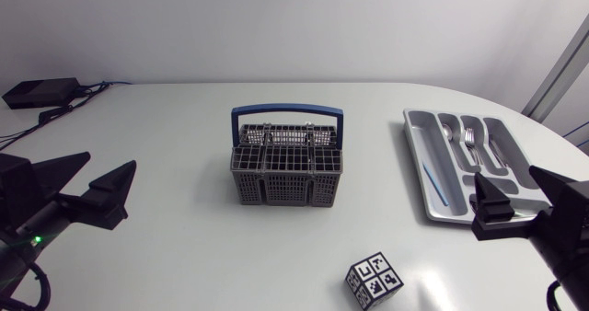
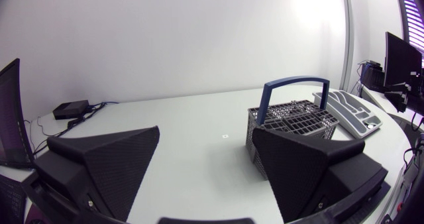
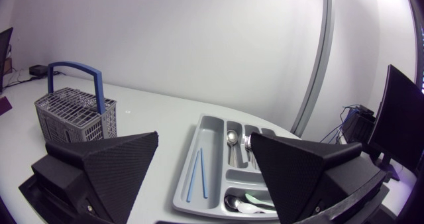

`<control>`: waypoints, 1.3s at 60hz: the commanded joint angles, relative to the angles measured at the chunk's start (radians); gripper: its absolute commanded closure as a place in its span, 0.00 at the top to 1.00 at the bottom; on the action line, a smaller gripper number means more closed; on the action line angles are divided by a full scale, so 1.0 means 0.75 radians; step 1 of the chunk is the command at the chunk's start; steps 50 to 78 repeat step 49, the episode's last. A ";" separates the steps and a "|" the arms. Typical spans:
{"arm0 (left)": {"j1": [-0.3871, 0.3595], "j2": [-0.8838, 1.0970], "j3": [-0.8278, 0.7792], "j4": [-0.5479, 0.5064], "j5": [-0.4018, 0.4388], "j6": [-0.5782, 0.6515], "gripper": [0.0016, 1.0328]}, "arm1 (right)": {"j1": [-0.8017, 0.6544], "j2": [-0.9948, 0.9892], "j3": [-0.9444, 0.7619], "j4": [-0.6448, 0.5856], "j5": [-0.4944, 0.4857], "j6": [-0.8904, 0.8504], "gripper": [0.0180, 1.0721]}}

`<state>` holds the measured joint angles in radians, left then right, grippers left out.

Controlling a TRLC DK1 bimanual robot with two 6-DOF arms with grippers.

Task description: Transfer all utensils from the basket to the drawer tray.

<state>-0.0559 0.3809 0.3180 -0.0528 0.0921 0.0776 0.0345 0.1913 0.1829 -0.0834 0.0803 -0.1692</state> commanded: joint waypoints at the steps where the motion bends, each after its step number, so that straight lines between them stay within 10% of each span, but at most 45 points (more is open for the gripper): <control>1: 0.017 -0.067 -0.073 0.024 -0.021 -0.035 0.95 | -0.017 -0.064 -0.077 0.034 -0.023 0.088 0.95; 78: 0.075 -0.508 -0.424 0.070 -0.123 -0.104 0.93 | -0.046 -0.255 -0.244 0.111 -0.107 0.226 0.95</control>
